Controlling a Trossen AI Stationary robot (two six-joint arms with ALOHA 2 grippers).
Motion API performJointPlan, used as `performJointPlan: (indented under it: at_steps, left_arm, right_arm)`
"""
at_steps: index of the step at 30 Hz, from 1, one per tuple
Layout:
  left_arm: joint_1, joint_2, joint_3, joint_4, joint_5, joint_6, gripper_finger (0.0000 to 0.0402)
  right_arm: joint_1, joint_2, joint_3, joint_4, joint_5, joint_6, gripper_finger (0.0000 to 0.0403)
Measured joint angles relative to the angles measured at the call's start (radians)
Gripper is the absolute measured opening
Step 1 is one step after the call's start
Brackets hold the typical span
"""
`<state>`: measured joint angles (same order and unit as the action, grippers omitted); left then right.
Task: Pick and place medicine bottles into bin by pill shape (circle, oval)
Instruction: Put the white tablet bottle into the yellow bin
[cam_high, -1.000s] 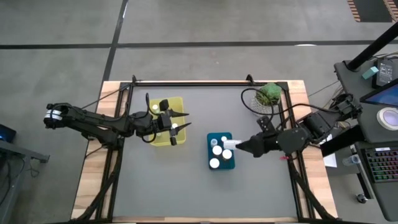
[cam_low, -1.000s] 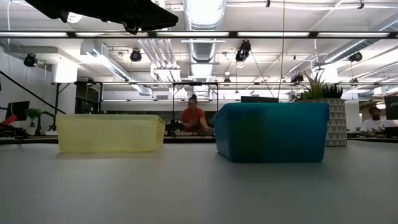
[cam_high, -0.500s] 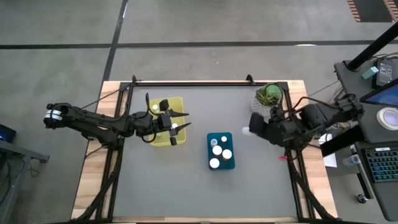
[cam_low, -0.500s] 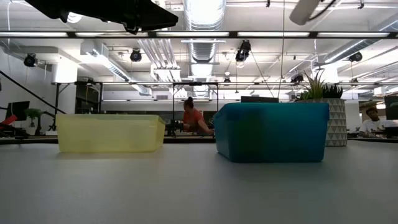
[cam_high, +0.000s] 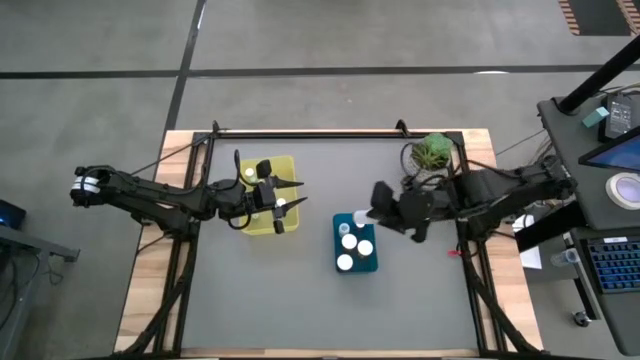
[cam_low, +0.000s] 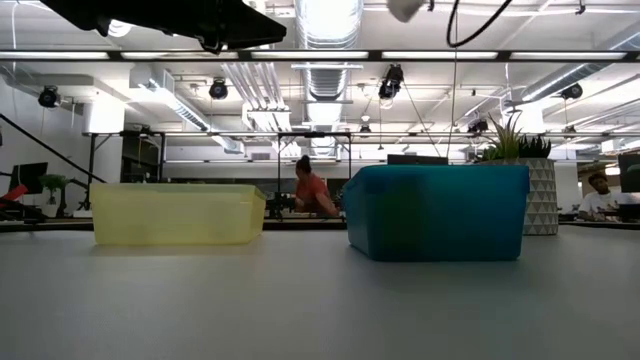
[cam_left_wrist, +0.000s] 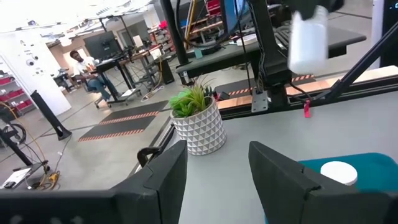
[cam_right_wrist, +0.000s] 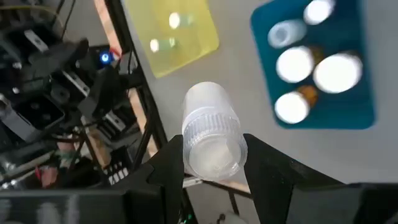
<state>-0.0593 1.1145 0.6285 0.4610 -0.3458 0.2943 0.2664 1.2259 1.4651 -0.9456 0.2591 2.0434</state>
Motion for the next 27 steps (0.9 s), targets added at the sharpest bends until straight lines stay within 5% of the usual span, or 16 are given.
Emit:
performJointPlan:
  at_steps: [13, 19, 27]
  left_arm:
    - [0.0, 0.0, 0.0, 0.0, 0.0, -0.001, 0.0157]
    - [0.0, 0.0, 0.0, 0.0, 0.012, -0.033, 0.0157]
    - [-0.001, 0.012, 0.0, -0.001, 0.306, -0.044, 0.0157]
  right_arm:
    - [-0.032, 0.098, 0.0, 0.113, -0.167, -0.283, 0.0137]
    - [-0.041, 0.119, 0.0, 0.041, -0.184, -0.253, 0.0137]
    - [-0.1, 0.13, 0.0, 0.1, -0.137, -0.495, 0.0137]
